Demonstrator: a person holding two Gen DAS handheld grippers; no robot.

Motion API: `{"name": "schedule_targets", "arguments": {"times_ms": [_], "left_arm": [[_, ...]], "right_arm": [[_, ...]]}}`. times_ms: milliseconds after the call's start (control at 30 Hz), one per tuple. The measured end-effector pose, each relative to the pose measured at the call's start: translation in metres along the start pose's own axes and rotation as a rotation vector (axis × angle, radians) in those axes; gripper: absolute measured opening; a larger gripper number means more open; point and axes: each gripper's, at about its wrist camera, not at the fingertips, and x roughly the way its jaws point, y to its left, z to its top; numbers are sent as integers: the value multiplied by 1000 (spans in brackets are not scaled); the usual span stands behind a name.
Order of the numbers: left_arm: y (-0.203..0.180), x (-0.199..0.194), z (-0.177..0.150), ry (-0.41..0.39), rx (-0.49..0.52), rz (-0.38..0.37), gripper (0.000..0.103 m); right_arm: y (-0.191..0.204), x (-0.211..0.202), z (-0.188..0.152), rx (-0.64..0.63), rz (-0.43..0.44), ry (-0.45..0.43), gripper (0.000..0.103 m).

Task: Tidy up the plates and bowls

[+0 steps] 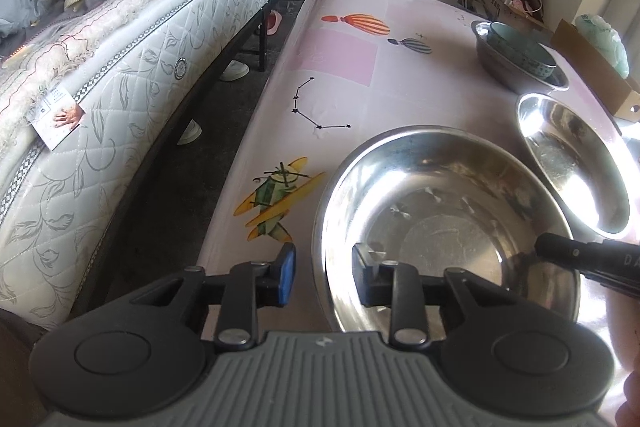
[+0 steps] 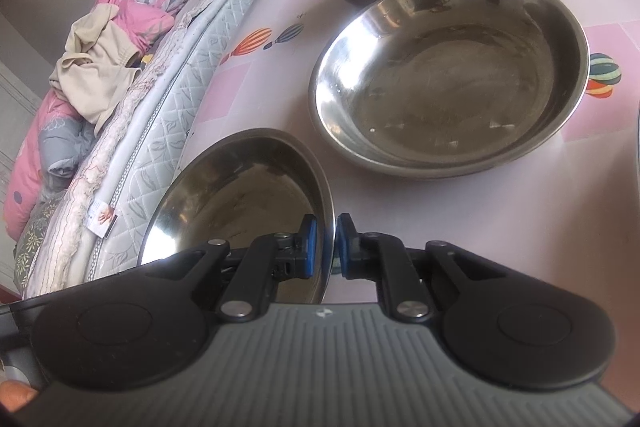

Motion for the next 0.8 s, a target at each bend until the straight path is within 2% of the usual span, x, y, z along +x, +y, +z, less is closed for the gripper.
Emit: {"name": "schedule_targets", "arguments": {"times_ms": [33,233,800], "left_arm": [[-1,0,-1,1,3,-4,17],[-5,2,-4,6,12,-3,21],[-11,-1,-7,-26,33,42,20]], "right_arm": [[0,1,0,3,1,1,10],[2,-1,-2,-7,0,0,10],[12,0,-6,-48,-33,-14,10]]}}
